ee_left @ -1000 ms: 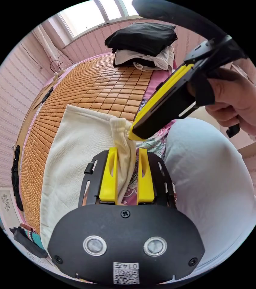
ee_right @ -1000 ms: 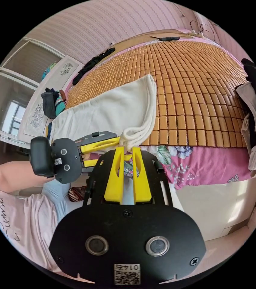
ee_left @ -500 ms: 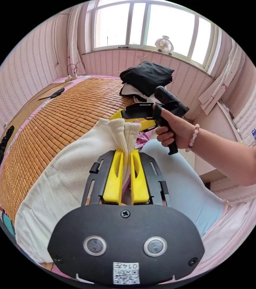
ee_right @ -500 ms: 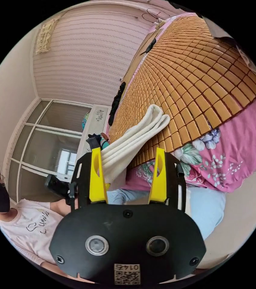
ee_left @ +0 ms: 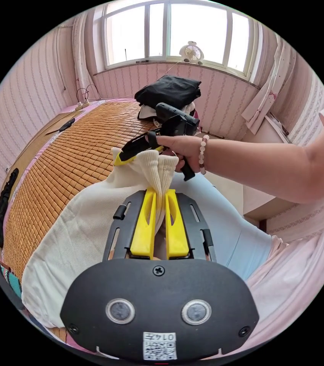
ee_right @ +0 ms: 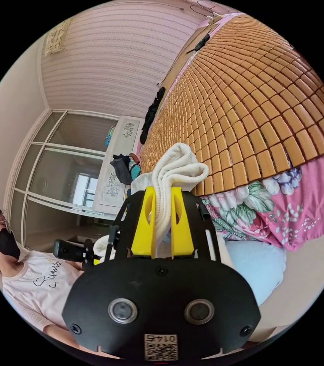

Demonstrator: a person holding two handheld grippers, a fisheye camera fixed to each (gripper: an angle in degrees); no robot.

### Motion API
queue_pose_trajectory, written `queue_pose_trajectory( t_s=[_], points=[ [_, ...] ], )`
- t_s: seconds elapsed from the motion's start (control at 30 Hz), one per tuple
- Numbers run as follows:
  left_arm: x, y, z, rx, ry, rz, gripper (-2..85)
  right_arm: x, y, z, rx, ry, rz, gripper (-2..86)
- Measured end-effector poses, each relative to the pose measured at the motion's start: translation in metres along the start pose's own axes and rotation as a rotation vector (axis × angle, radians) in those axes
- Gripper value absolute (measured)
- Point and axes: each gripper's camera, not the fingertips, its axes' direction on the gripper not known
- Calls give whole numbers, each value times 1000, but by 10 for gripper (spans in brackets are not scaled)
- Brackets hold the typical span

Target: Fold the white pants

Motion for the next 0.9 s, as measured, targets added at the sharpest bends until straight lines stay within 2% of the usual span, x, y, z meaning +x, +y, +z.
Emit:
queue_pose_trajectory(
  t_s=[0.1,0.2,0.33,0.5,0.6,0.7,0.8,0.9],
  points=[
    [-10,-13,-10,69,77,-6,39,-9,3,-38,124,-37,-22,57],
    [-4,-39,-25,179,140,77,40,-25,9,-87,268,-56,-62,52],
    [-6,-78,-50,361,289,66,40,-78,16,-164,463,-2,-170,50],
    [-32,-71,-79,507,371,17,40,-155,12,-182,501,145,-292,51],
    [-64,-26,-98,534,318,-43,41,-180,-3,-131,410,154,-345,52],
    [-110,43,-122,545,217,-170,41,-194,-26,-48,289,17,-394,55],
    [-162,123,-155,552,108,-373,41,-222,-53,69,102,-44,-443,56],
    [-205,201,-209,590,-81,-568,42,-274,-67,196,-42,-43,-520,58]
  ],
)
